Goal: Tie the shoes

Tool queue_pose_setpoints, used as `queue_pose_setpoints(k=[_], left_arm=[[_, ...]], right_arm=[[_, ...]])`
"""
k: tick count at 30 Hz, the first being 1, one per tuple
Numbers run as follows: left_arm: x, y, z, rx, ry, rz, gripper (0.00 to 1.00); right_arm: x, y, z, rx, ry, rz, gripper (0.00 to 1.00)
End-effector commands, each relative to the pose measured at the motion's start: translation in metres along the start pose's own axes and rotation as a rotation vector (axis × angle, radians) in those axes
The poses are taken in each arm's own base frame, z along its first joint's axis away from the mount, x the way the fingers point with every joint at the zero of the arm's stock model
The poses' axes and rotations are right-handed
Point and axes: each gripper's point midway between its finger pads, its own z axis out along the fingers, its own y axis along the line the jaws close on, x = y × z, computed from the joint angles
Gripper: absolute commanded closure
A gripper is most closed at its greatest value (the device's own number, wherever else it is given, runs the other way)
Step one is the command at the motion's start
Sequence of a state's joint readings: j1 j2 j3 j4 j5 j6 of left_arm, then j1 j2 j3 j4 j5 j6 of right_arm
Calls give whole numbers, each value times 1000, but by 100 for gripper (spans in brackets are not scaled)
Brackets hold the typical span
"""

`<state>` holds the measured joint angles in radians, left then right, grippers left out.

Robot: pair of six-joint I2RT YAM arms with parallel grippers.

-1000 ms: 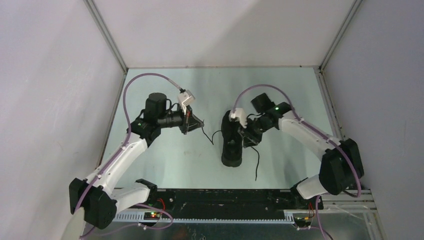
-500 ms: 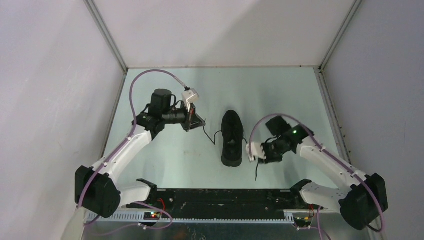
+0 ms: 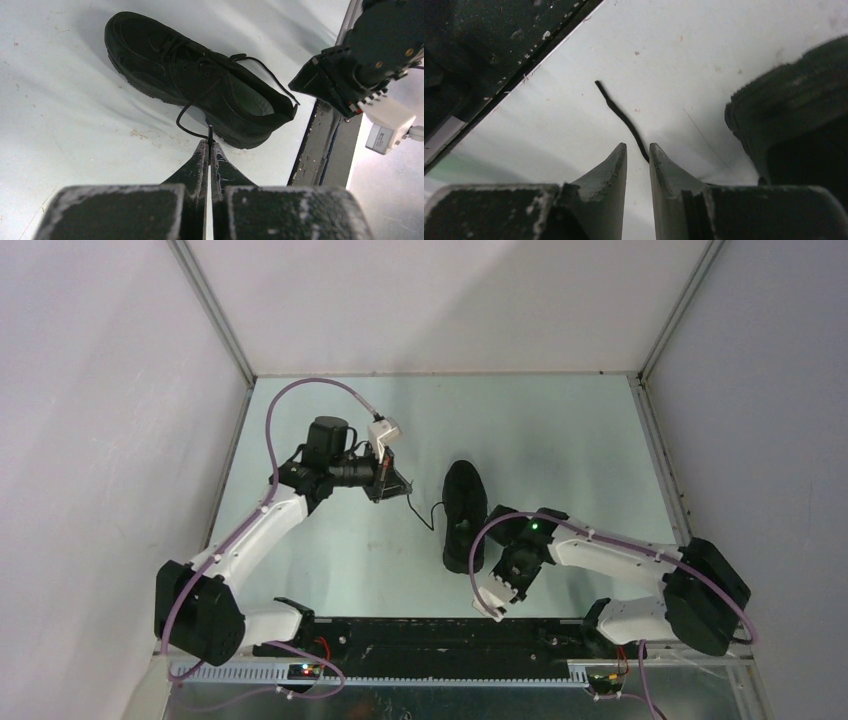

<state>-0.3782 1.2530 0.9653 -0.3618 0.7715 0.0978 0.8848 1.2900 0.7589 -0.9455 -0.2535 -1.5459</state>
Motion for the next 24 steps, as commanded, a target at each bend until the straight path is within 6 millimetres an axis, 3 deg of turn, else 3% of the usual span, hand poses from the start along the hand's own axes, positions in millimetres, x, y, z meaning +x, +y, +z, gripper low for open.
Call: queue_pose_setpoints(k=[1, 10, 12, 15, 16, 17, 18, 19, 21, 23, 24], left_arm=[[-24, -11, -10, 24, -62, 57, 100], [-27, -20, -18, 27, -90, 69, 100], [-28, -20, -19, 23, -94, 70, 100], [-27, -18, -18, 18, -94, 72, 100], [-27, -17, -18, 16, -92, 72, 100], [-28, -16, -17, 15, -91, 70, 100], [-30, -16, -17, 16, -91, 69, 100], [-31, -15, -16, 17, -92, 65, 100], [-39, -15, -15, 21, -103, 66, 100], [-45, -14, -13, 25, -108, 61, 100], [-48, -13, -12, 27, -112, 61, 100]], right_arm=[[4, -3, 16, -39, 52, -120, 75], [16, 17, 40, -139, 101, -160, 80], [17, 19, 45, -137, 106, -156, 96], [10, 15, 43, -98, 79, -84, 100], [4, 3, 33, -45, 55, -46, 100], [0, 3, 25, -44, 38, -17, 100], [-11, -17, 2, 45, -13, 25, 100], [-16, -18, -17, 83, -37, 56, 100], [-35, -43, -68, 217, -105, 98, 100], [-46, -52, -106, 306, -150, 146, 100], [-50, -51, -116, 318, -178, 191, 100]])
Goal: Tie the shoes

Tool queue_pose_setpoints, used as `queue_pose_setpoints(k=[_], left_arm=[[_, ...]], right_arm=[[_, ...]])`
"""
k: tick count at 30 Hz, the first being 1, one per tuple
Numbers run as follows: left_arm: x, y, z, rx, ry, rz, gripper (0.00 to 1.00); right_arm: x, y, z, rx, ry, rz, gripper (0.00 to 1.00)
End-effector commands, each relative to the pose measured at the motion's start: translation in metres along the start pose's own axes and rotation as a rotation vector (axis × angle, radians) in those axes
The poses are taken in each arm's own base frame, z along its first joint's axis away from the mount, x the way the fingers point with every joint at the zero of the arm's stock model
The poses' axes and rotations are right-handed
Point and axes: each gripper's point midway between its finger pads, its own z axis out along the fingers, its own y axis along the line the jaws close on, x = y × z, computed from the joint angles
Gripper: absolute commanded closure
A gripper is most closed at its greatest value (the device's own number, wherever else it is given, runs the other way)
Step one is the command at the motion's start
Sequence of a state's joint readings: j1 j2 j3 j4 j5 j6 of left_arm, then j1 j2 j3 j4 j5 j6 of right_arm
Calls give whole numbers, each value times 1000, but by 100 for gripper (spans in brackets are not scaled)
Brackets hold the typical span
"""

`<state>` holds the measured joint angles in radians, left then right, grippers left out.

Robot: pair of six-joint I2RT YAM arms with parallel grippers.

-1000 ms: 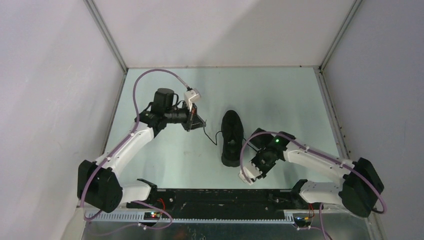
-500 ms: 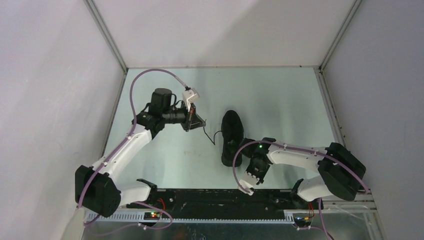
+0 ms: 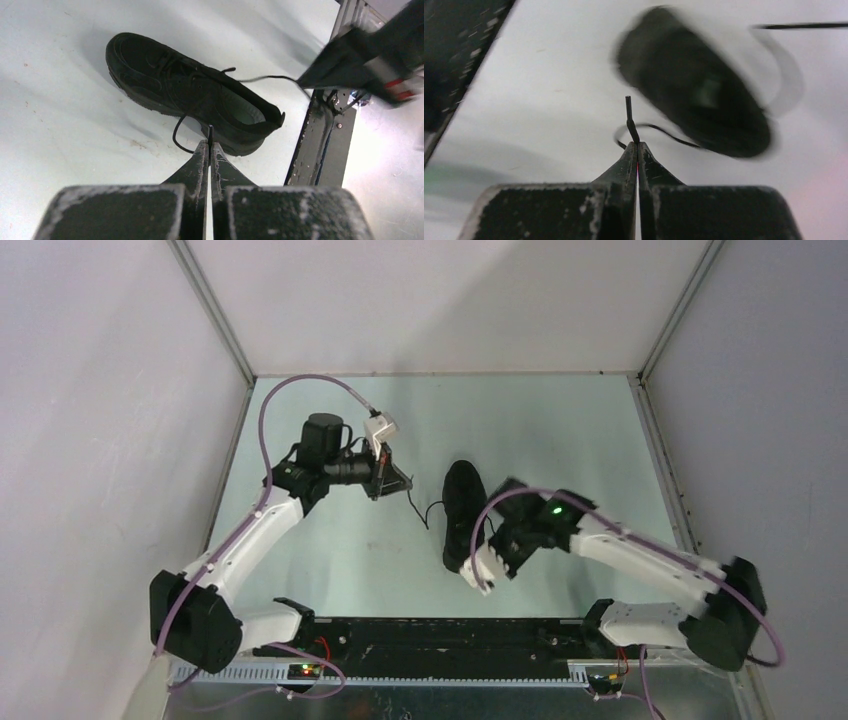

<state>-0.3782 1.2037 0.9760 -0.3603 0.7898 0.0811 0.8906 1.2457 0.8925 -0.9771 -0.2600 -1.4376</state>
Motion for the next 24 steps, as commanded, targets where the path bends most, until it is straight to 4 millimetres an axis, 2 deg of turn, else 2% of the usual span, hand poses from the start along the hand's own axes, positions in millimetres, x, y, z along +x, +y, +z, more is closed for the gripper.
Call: queue_pose_setpoints(k=[1, 2, 3, 4, 5, 6, 7, 8, 9, 12, 15, 19, 20, 22, 24], left_arm=[[-36, 1, 1, 18, -66, 27, 100], [-38, 1, 2, 22, -63, 22, 100], [-41, 1, 5, 33, -56, 13, 100], [-43, -1, 7, 46, -52, 10, 100], [-48, -2, 9, 54, -45, 5, 100], [-46, -3, 15, 70, -29, 1, 100], [-53, -6, 16, 78, -29, 10, 100], [-51, -10, 23, 96, -11, 15, 100], [-57, -14, 24, 107, -7, 25, 100], [-61, -29, 42, 163, 44, 45, 100], [-62, -46, 55, 229, 89, 61, 100], [-69, -57, 71, 280, 101, 34, 100], [-72, -58, 74, 284, 89, 39, 100], [-73, -62, 79, 303, 88, 38, 100], [-72, -62, 81, 312, 91, 42, 100]], right_arm=[[-42, -35, -93, 237, -176, 158, 100], [-47, -37, -102, 251, -211, 211, 100], [-53, -46, -121, 297, -268, 286, 100], [-54, -52, -128, 314, -302, 332, 100], [-58, -61, -145, 349, -368, 418, 100], [-54, -70, -152, 371, -397, 475, 100], [-63, -76, -164, 378, -469, 526, 100], [-61, -86, -169, 393, -495, 562, 100], [-69, -91, -177, 391, -551, 602, 100], [-75, -117, -197, 422, -678, 699, 100], [-70, -145, -216, 483, -780, 765, 100], [-54, -169, -230, 507, -891, 906, 100], [-55, -170, -231, 474, -932, 968, 100], [-46, -181, -234, 475, -989, 1028, 100], [-39, -185, -230, 459, -1011, 1083, 100]])
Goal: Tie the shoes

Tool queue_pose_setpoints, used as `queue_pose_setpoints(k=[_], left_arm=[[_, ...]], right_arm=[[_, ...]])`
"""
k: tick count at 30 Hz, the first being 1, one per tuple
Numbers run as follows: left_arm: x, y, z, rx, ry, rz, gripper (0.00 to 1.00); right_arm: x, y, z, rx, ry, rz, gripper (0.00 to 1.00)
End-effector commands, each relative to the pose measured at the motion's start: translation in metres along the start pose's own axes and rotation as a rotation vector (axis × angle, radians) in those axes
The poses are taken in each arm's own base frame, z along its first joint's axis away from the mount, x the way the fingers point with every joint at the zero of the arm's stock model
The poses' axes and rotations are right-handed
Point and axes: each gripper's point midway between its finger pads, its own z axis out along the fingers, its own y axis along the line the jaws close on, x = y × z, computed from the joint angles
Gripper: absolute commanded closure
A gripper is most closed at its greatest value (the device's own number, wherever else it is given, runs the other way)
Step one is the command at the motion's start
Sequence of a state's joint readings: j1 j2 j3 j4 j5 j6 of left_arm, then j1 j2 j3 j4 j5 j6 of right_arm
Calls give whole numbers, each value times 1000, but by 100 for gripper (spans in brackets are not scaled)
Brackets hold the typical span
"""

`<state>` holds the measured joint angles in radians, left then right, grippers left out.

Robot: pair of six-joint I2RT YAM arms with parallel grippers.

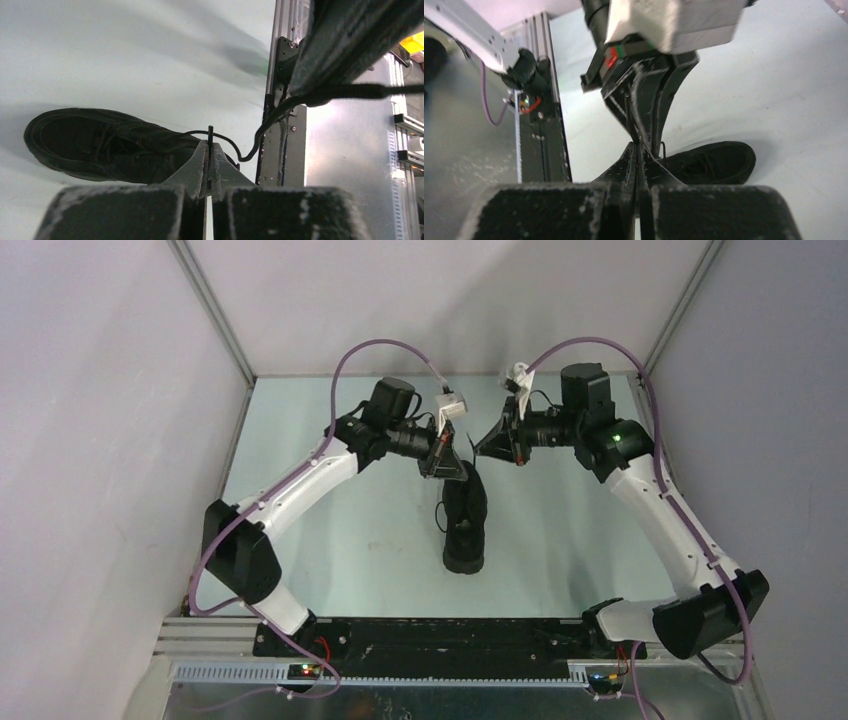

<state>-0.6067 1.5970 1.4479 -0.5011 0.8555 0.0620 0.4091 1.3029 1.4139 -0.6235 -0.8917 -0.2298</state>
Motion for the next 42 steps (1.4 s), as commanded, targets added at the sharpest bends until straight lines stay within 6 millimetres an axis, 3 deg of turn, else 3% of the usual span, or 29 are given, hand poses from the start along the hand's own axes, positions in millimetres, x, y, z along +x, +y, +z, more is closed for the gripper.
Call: queue_pose_setpoints(k=[1, 19, 32, 42], left_arm=[[-15, -11, 1, 55, -28, 33, 100], [3, -16, 6, -5, 23, 335, 95], [34, -2, 23, 26, 14, 293, 94], [46, 14, 37, 30, 13, 237, 92]], right_arm=[[-26, -6, 4, -35, -111, 142, 100], [19, -34, 23, 15, -41, 342, 100], [70, -46, 33, 68, 66, 472, 100], [73, -45, 42, 1, 62, 546, 100]])
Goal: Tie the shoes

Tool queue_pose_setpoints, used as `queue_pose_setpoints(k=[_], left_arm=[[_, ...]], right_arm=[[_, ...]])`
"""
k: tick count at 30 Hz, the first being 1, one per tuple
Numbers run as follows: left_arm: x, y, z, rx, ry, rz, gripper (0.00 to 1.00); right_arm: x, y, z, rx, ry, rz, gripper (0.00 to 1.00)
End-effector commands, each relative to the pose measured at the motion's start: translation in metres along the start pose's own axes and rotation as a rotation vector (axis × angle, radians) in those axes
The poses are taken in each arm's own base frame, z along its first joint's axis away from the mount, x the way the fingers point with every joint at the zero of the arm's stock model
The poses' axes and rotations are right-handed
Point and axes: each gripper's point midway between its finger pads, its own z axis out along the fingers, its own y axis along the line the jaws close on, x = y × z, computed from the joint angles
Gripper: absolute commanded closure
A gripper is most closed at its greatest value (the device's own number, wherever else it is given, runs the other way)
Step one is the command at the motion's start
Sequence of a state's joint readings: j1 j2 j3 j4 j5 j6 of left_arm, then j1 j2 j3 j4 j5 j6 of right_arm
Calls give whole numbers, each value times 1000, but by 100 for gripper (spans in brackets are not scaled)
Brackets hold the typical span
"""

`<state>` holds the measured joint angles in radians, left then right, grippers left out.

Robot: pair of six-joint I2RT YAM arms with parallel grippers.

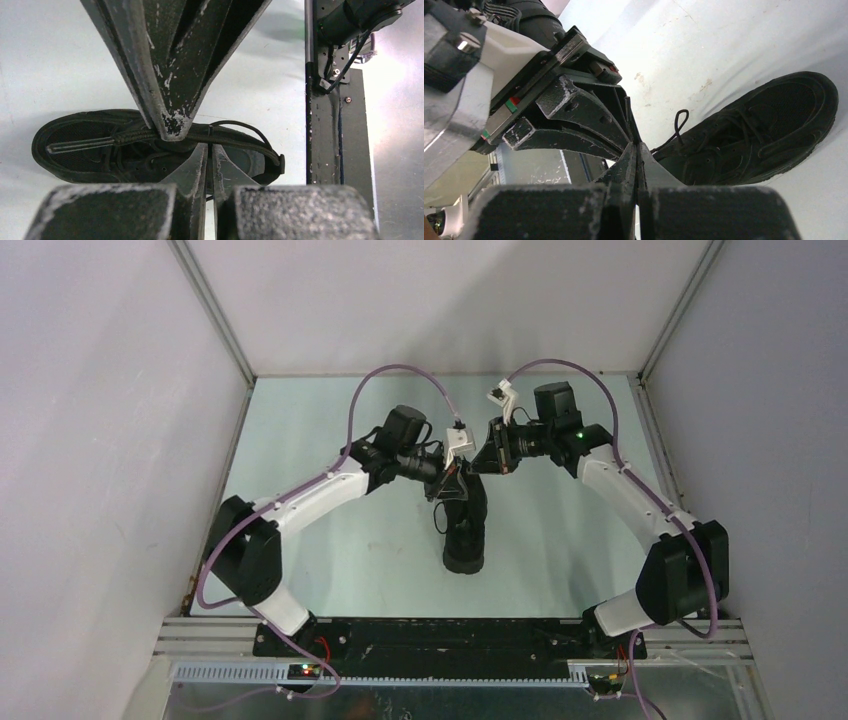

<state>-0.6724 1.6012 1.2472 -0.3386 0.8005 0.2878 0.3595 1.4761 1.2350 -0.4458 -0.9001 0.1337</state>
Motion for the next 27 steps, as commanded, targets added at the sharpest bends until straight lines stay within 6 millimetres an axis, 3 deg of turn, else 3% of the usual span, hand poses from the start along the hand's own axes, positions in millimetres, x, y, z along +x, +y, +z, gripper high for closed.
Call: queue_pose_setpoints(k=[1, 12, 17, 21, 22, 23, 24, 25, 26, 27], left_arm=[[-9, 2, 2, 11, -50, 17, 92], [-1, 6, -1, -13, -12, 4, 100], [3, 33, 17, -33, 22, -99, 100], [-16, 53, 28, -54, -42, -157, 100], [-30, 57, 29, -60, -76, -140, 100], [-27, 63, 37, -57, -71, -183, 99], [-40, 68, 38, -65, -89, -184, 99], [-31, 75, 46, -68, -64, -243, 97], [-40, 83, 47, -96, -73, -247, 95], [-28, 90, 53, -108, -40, -297, 88]], right_arm=[[-5, 5, 2, -43, -18, 47, 100], [-1, -2, -1, -13, -19, 40, 100], [-19, -21, -14, 33, -78, 37, 100], [-27, -37, -26, 75, -110, 57, 100], [-28, -42, -30, 85, -116, 66, 100], [-28, -44, -32, 89, -119, 69, 100], [-29, -47, -36, 97, -126, 74, 100], [-30, -48, -38, 101, -130, 75, 100], [-32, -49, -41, 107, -139, 74, 100], [-32, -50, -42, 108, -143, 77, 100]])
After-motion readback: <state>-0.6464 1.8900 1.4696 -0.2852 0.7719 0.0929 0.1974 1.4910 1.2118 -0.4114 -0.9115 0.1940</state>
